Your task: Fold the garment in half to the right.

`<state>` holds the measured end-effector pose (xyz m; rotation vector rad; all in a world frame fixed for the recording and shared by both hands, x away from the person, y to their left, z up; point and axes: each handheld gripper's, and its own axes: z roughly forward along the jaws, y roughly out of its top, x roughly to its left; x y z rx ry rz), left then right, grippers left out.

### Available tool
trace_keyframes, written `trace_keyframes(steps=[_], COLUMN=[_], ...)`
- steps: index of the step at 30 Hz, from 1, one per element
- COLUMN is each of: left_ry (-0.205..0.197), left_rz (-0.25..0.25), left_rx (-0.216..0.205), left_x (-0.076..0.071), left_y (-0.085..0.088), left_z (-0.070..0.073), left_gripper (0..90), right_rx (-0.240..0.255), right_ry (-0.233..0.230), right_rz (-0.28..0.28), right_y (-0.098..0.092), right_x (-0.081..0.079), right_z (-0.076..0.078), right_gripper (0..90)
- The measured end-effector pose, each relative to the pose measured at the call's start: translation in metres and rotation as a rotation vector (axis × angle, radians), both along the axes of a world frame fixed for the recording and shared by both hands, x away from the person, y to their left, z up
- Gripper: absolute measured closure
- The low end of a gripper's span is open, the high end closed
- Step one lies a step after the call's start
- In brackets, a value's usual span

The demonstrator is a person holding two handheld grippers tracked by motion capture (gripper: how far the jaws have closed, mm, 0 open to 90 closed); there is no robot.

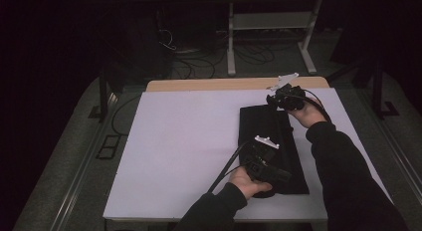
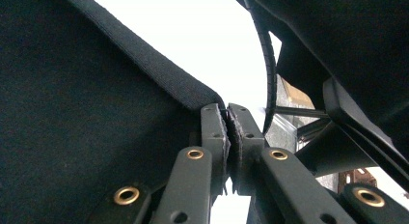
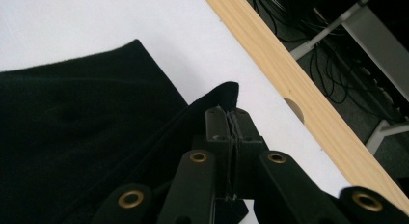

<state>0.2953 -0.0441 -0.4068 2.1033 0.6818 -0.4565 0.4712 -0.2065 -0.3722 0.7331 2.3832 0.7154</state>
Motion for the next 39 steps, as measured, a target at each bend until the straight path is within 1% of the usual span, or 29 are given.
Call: trace_keyframes(steps=[5, 9, 12, 13, 14, 21, 23, 27, 28, 30, 33, 34, 36, 38, 39], left_ry=[0.004, 0.01, 0.005, 0.01, 0.007, 0.004, 0.007, 0.007, -0.003, -0.004, 0.002, 0.004, 0.011, 0.015, 0.005], left_rz=[-0.007, -0.007, -0.014, -0.011, -0.019, -0.022, -0.018, -0.025, -0.027, -0.027, -0.029, -0.032, -0.034, -0.032, -0.037], left_rx=[0.011, 0.027, 0.043, 0.049, 0.055, 0.08, 0.084, 0.108, 0.109, 0.118, 0.13, 0.13, 0.133, 0.138, 0.142], left_x=[0.002, 0.002, 0.002, 0.002, 0.002, 0.002, 0.002, 0.002, 0.003, 0.003, 0.003, 0.003, 0.002, 0.001, 0.001], left_y=[-0.005, -0.01, -0.014, -0.015, -0.016, -0.023, -0.024, -0.028, -0.029, -0.031, -0.035, -0.037, -0.039, -0.04, -0.039], left_z=[-0.005, -0.008, -0.009, -0.01, -0.01, -0.013, -0.014, -0.015, -0.016, -0.018, -0.02, -0.021, -0.021, -0.021, -0.021], left_gripper=[85.0, 84.9, 84.9, 84.9, 84.9, 84.9, 84.9, 84.9, 84.9, 84.9, 84.9, 84.9, 84.4, 84.1, 83.9], right_rx=[0.015, 0.016, 0.021, 0.025, 0.028, 0.057, 0.061, 0.072, 0.076, 0.077, 0.091, 0.092, 0.091, 0.106, 0.112], right_ry=[0.001, 0.002, 0.006, 0.008, 0.011, 0.012, 0.02, 0.027, 0.028, 0.033, 0.038, 0.039, 0.034, 0.044, 0.046], right_rz=[-0.007, -0.012, -0.021, -0.023, -0.028, -0.04, -0.047, -0.063, -0.067, -0.074, -0.09, -0.099, -0.135, -0.165, -0.174], right_y=[-0.005, -0.009, -0.013, -0.014, -0.015, -0.023, -0.025, -0.03, -0.032, -0.034, -0.039, -0.04, -0.043, -0.05, -0.053], right_x=[-0.001, -0.002, -0.002, -0.002, -0.003, -0.002, -0.002, -0.002, -0.003, -0.003, -0.002, -0.002, -0.001, -0.001, -0.001], right_z=[-0.002, -0.006, -0.009, -0.01, -0.01, -0.013, -0.015, -0.021, -0.024, -0.027, -0.031, -0.031, -0.033, -0.035, -0.035], right_gripper=[86.9, 86.9, 86.9, 86.9, 86.9, 86.9, 86.8, 86.7, 86.5, 86.1, 85.3, 83.5, 80.4, 80.2, 79.3])
